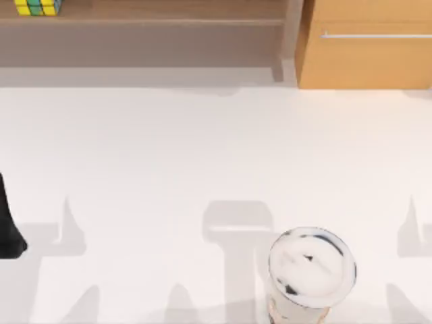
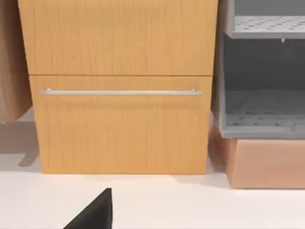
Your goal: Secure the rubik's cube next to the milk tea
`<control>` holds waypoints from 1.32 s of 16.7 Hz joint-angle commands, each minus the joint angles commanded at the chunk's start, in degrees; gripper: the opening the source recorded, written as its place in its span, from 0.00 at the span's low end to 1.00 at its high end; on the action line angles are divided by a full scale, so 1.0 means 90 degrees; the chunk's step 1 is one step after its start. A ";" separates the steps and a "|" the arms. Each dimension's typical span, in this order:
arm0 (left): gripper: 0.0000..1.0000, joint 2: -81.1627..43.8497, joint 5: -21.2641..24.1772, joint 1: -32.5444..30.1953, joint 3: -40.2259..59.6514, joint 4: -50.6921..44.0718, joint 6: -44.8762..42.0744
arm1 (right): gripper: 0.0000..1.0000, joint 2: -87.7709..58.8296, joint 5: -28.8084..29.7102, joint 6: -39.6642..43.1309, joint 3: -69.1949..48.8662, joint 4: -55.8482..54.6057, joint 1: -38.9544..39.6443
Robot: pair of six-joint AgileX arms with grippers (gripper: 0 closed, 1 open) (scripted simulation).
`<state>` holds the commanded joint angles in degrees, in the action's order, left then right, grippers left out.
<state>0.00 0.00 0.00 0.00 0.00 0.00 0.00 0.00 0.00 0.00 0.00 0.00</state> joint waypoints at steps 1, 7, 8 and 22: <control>1.00 0.0000 0.0000 0.0000 0.0000 0.0000 0.0000 | 1.00 0.0000 0.0000 0.0000 0.0000 0.0000 0.0000; 1.00 -0.0998 0.0008 -0.0015 0.0539 0.0702 -0.0011 | 1.00 0.0000 0.0000 0.0000 0.0000 0.0000 0.0000; 1.00 -0.1401 0.0011 -0.0021 0.0734 0.0958 -0.0014 | 1.00 0.0000 0.0000 0.0000 0.0000 0.0000 0.0000; 1.00 -1.0126 0.0075 -0.0135 0.4416 0.5757 -0.0078 | 1.00 0.0000 0.0000 0.0000 0.0000 0.0000 0.0000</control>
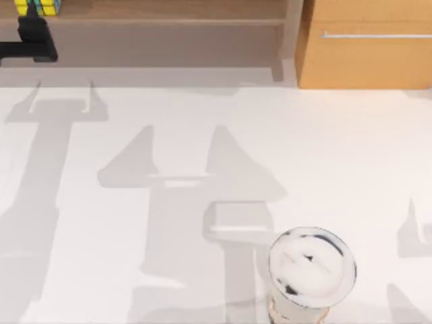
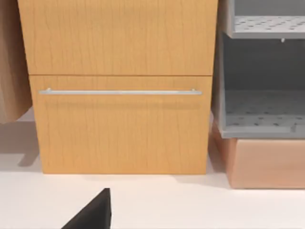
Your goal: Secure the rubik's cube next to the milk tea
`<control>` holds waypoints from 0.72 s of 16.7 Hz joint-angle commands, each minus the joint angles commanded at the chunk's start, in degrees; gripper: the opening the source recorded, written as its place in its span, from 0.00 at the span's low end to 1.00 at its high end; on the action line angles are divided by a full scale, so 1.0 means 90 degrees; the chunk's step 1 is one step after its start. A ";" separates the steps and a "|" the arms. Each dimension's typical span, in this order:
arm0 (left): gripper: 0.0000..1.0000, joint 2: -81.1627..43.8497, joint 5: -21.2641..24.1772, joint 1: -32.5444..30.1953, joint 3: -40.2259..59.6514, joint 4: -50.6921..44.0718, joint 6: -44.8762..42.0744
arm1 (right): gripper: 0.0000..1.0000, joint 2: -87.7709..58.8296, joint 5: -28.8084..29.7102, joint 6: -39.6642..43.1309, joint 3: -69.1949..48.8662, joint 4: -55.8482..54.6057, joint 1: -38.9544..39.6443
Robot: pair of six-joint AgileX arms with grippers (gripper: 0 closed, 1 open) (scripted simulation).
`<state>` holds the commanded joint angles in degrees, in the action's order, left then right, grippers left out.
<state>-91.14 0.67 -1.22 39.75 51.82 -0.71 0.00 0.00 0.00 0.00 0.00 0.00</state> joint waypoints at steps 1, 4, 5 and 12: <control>1.00 -0.0527 0.0004 -0.0007 0.0215 0.0280 -0.0003 | 1.00 0.0000 0.0000 0.0000 0.0000 0.0000 0.0000; 1.00 -0.1748 0.0016 -0.0026 0.0729 0.0950 -0.0011 | 1.00 0.0000 0.0000 0.0000 0.0000 0.0000 0.0000; 1.00 -0.2021 0.0019 -0.0031 0.0850 0.1108 -0.0013 | 1.00 0.0000 0.0000 0.0000 0.0000 0.0000 0.0000; 1.00 -0.2434 0.0022 -0.0036 0.1037 0.1351 -0.0016 | 1.00 0.0000 0.0000 0.0000 0.0000 0.0000 0.0000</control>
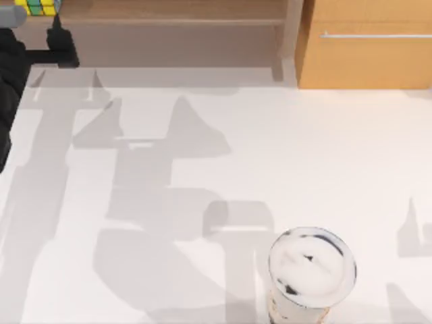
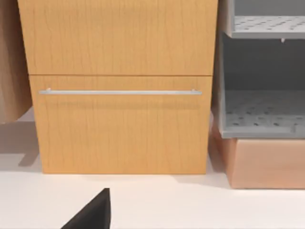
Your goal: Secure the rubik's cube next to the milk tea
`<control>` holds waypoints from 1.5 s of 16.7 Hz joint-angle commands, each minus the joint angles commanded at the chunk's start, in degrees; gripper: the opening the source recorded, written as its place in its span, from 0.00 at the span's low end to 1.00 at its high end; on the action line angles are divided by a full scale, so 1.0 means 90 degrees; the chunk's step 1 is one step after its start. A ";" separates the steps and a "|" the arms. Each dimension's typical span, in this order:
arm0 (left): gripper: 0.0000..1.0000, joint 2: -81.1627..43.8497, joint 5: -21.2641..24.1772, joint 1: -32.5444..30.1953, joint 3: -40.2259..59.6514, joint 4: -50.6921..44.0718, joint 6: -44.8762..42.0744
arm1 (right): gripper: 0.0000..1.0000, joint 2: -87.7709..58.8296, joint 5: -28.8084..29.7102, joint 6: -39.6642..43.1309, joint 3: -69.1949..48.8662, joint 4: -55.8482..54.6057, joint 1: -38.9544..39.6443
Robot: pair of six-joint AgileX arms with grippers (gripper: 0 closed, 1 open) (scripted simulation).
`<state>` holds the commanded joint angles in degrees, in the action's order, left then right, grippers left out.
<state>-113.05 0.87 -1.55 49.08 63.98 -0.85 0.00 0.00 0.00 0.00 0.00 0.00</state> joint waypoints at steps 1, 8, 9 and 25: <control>1.00 0.0015 -0.0002 0.0033 -0.0030 -0.0015 0.0000 | 1.00 0.0000 0.0000 0.0000 0.0000 0.0000 0.0000; 1.00 -0.0118 -0.0047 -0.0053 0.0736 -0.0617 0.0002 | 1.00 0.0000 0.0000 0.0000 0.0000 0.0000 0.0000; 1.00 -0.0235 -0.0043 -0.0044 0.0927 -0.0677 0.0003 | 1.00 0.0000 0.0000 0.0000 0.0000 0.0000 0.0000; 0.47 -0.1047 0.0003 -0.0012 0.1792 -0.0745 0.0008 | 1.00 0.0000 0.0000 0.0000 0.0000 0.0000 0.0000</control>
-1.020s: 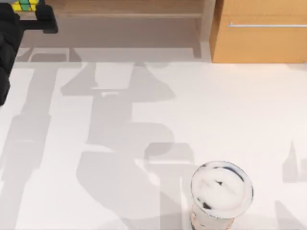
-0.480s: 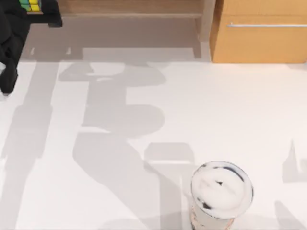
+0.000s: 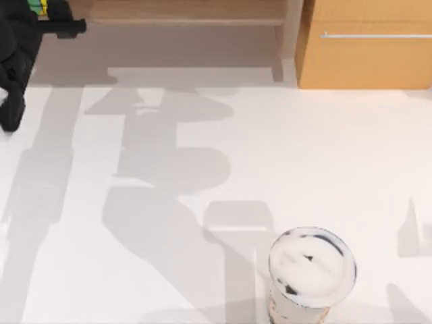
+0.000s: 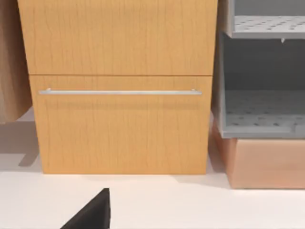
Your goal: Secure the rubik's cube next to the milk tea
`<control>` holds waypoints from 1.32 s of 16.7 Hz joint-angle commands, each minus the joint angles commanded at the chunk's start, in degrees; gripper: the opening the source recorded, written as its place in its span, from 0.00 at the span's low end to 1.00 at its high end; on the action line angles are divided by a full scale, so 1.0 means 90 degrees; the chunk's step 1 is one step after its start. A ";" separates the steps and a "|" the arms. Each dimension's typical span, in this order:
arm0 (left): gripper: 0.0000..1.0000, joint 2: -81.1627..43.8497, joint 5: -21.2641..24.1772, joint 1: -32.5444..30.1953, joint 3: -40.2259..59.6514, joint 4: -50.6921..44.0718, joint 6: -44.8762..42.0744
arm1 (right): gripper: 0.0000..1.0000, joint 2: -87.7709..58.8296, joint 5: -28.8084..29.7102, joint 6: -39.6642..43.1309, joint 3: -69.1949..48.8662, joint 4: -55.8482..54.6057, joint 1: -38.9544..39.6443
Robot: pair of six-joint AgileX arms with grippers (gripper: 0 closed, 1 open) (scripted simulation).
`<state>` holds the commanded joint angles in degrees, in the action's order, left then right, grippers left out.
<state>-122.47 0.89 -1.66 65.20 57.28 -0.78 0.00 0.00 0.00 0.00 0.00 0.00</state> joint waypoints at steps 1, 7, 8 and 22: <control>0.40 0.0000 0.0000 0.0000 0.0000 0.0000 0.0000 | 1.00 0.0000 0.0000 0.0000 0.0000 0.0000 0.0000; 0.00 0.0000 0.0000 0.0000 0.0000 0.0000 0.0000 | 1.00 0.0000 0.0000 0.0000 0.0000 0.0000 0.0000; 0.00 0.0000 0.0000 0.0000 0.0000 0.0000 0.0000 | 1.00 0.0000 0.0000 0.0000 0.0000 0.0000 0.0000; 0.00 0.0290 -0.0026 0.0228 0.0001 0.0106 0.0164 | 1.00 0.0000 0.0000 0.0000 0.0000 0.0000 0.0000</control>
<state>-119.86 0.66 0.40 65.22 58.23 0.70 0.00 0.00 0.00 0.00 0.00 0.00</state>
